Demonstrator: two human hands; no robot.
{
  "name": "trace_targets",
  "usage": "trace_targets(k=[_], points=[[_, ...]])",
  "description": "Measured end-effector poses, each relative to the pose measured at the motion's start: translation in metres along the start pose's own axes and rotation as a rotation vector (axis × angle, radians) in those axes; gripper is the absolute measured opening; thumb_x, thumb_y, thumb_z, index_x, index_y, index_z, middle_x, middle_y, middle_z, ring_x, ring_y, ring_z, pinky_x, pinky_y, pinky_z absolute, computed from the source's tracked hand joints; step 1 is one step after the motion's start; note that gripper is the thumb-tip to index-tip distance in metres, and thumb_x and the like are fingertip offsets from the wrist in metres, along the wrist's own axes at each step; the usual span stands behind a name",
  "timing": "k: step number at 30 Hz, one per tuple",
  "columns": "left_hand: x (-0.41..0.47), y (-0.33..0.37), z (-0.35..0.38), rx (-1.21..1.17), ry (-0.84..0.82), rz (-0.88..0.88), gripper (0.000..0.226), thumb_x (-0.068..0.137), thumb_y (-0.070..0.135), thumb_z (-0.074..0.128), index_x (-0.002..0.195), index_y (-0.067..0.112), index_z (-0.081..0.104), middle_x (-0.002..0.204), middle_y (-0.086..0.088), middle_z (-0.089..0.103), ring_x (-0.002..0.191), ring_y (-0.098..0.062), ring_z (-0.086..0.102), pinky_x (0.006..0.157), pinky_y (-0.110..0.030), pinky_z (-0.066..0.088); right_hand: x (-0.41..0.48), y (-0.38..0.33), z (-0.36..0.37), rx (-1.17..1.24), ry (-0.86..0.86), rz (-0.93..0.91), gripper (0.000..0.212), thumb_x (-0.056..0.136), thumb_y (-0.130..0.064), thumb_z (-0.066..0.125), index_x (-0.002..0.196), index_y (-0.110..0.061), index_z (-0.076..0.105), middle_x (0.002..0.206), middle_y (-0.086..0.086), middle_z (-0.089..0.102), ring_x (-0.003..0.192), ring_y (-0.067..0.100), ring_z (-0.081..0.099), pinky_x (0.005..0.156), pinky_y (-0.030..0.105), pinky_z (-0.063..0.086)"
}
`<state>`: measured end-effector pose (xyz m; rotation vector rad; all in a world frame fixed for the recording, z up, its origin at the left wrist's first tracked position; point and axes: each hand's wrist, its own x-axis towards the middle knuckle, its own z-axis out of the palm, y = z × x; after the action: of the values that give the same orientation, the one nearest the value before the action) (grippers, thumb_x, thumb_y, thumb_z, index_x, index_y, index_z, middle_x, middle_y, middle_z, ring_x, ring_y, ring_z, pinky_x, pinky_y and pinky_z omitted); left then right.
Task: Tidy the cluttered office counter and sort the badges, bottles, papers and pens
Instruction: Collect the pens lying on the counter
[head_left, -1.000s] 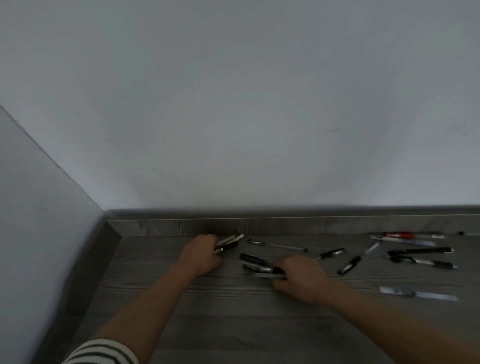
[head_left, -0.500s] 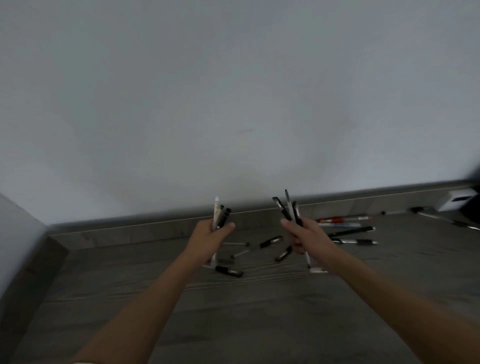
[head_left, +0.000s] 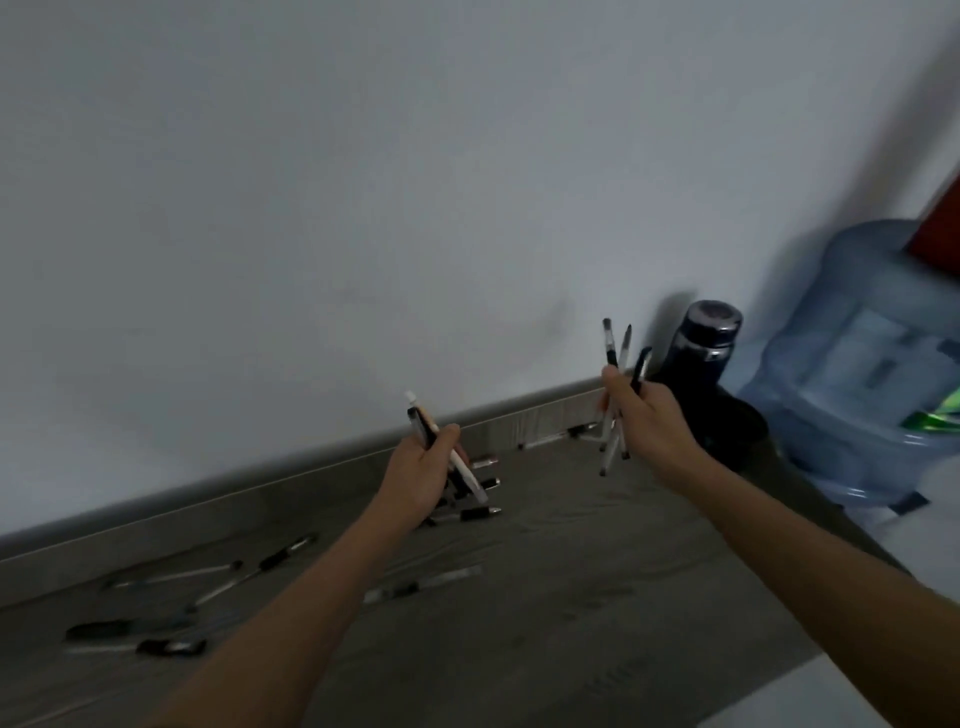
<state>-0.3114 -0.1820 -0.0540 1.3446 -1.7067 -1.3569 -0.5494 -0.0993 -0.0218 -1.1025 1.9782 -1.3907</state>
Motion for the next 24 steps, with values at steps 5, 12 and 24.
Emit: trace_targets(k=[5,12,24], points=[[0.015,0.036,0.063,-0.101,-0.111,0.012,0.036,0.098,0.032,0.05,0.071,0.009,0.058,0.064,-0.015,0.054,0.052,-0.024,0.05,0.05,-0.032,0.042,0.035,0.016,-0.091,-0.05,0.279,-0.083,0.045,0.098,-0.037,0.053,0.063,-0.008,0.055,0.052,0.006,0.056,0.048,0.009,0.055,0.051,0.025,0.042],[0.031,0.078,0.12,-0.173,-0.125,-0.005,0.024,0.094,0.023,0.058,0.091,0.0,0.062,0.077,-0.018,0.062,0.057,-0.025,0.06,0.045,-0.031,0.051,0.055,0.073,-0.148,0.009,0.404,0.042,0.038,0.094,-0.032,0.061,0.071,-0.003,0.065,0.065,0.012,0.065,0.053,0.018,0.062,0.054,0.025,0.049],[0.043,0.103,0.183,-0.194,-0.11,-0.022,0.019,0.093,0.015,0.06,0.075,0.006,0.059,0.073,-0.024,0.066,0.058,-0.033,0.062,0.051,-0.037,0.056,0.06,0.125,-0.151,-0.4,0.205,0.026,0.019,0.085,-0.033,0.072,0.078,-0.015,0.075,0.069,0.001,0.071,0.065,0.012,0.067,0.067,0.037,0.058]])
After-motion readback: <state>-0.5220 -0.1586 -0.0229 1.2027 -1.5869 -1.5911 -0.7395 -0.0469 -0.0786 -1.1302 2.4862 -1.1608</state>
